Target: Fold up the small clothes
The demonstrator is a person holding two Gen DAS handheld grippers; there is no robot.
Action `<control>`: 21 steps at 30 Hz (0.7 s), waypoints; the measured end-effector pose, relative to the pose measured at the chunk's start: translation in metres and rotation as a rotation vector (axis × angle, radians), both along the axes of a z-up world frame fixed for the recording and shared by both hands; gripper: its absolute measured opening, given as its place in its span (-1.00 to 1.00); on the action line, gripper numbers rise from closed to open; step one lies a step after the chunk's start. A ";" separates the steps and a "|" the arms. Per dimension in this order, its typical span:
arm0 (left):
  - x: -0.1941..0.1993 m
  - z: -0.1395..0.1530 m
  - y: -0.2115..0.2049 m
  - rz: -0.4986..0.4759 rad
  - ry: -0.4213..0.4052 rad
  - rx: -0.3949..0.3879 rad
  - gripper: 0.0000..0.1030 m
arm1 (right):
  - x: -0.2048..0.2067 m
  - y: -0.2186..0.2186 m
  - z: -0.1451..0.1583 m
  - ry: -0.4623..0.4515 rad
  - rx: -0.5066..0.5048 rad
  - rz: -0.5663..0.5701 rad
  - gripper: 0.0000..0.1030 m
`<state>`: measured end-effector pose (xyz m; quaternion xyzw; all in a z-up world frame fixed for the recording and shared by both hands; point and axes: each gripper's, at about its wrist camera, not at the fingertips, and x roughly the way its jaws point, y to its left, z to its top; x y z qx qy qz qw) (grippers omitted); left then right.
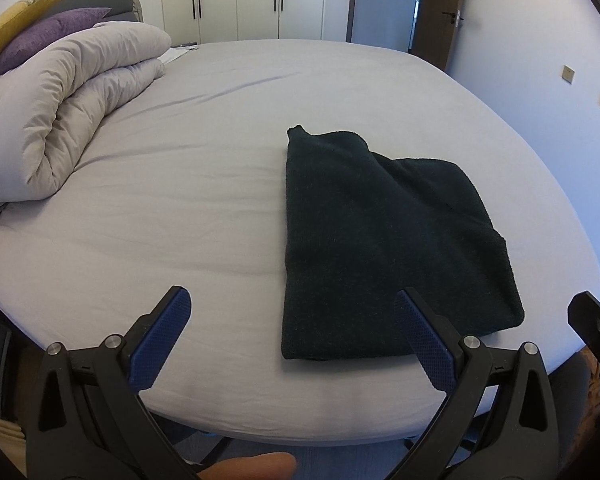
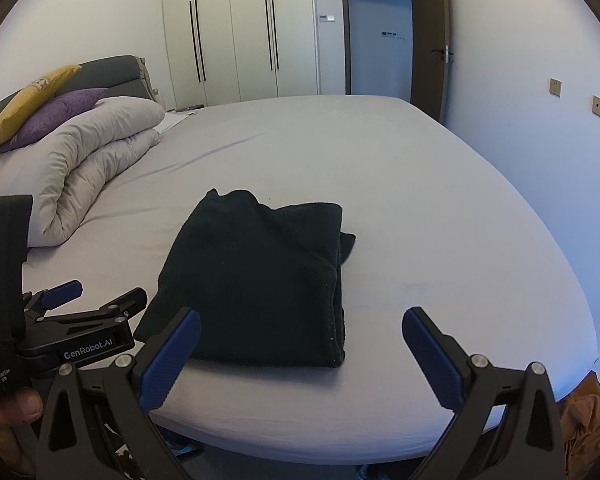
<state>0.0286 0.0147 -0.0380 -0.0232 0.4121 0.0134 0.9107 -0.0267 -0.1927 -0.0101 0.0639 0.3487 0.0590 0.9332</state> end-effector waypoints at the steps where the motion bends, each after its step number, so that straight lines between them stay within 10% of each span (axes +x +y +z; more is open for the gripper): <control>1: 0.000 0.000 0.000 -0.001 0.001 -0.001 1.00 | 0.000 0.000 -0.001 0.002 0.000 0.000 1.00; 21: 0.005 -0.006 0.002 -0.003 0.008 0.003 1.00 | 0.002 0.000 -0.004 0.011 0.003 0.000 1.00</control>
